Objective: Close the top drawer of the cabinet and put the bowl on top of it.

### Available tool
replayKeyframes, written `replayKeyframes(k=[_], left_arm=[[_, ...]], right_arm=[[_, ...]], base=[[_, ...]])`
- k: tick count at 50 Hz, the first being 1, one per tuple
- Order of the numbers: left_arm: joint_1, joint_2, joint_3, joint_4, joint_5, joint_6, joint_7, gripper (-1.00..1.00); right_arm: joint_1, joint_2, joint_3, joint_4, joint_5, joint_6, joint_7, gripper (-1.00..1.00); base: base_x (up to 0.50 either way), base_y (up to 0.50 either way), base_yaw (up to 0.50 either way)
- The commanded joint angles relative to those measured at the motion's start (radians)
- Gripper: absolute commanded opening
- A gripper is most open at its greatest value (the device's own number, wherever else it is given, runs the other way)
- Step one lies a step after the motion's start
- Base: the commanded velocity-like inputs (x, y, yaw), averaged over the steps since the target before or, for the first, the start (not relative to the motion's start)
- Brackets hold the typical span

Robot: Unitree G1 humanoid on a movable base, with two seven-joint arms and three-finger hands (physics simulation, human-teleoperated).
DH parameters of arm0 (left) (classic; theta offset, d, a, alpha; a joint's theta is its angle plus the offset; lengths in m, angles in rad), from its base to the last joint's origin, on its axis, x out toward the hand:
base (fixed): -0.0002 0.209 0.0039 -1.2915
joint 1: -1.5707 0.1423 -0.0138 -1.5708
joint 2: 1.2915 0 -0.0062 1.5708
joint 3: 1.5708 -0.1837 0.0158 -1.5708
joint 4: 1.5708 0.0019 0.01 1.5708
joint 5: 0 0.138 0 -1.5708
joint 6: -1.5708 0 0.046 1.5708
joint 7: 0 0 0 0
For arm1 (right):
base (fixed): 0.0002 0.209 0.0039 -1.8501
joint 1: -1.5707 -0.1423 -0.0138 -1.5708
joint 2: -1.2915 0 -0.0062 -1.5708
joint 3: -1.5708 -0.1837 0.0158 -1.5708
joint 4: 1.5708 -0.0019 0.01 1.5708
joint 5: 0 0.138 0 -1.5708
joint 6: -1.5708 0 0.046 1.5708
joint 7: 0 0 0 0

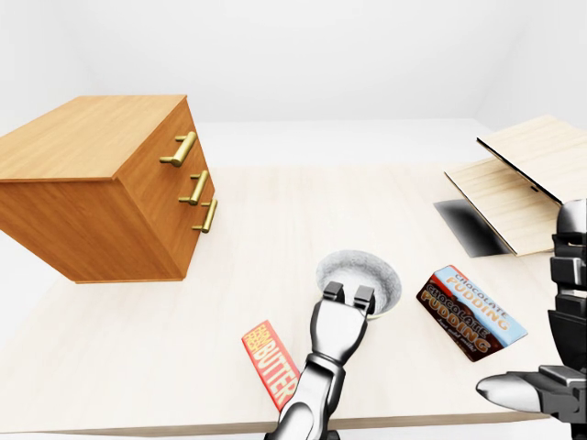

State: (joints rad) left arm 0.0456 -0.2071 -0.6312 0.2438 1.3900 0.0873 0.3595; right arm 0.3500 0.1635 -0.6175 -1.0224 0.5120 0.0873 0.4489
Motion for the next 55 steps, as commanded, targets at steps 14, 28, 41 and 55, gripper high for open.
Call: replayKeyframes(k=[14,28,41,55], left_arm=[[0.009,0.027,0.003,-0.159,0.025,0.000,-0.066,-1.00],[0.006,0.053,0.036,-0.385,0.066,0.000,-0.221,-1.00],[-0.027,0.039,0.054,-0.599,0.093,0.000,-0.385,-1.00],[-0.151,0.002,0.201,-0.668,0.127,0.000,-0.588,-1.00]], right_arm=[[0.006,0.004,0.000,-0.003,0.001,0.000,0.007,1.00],[0.013,0.013,0.018,-0.002,-0.019,0.000,0.015,1.00],[0.016,0.016,0.038,0.002,-0.038,0.000,0.014,1.00],[0.019,0.017,0.048,0.006,-0.047,0.000,0.014,1.00]], base=[[0.00,0.00,0.00],[0.00,0.00,0.00],[0.00,0.00,0.00],[0.00,0.00,0.00]])
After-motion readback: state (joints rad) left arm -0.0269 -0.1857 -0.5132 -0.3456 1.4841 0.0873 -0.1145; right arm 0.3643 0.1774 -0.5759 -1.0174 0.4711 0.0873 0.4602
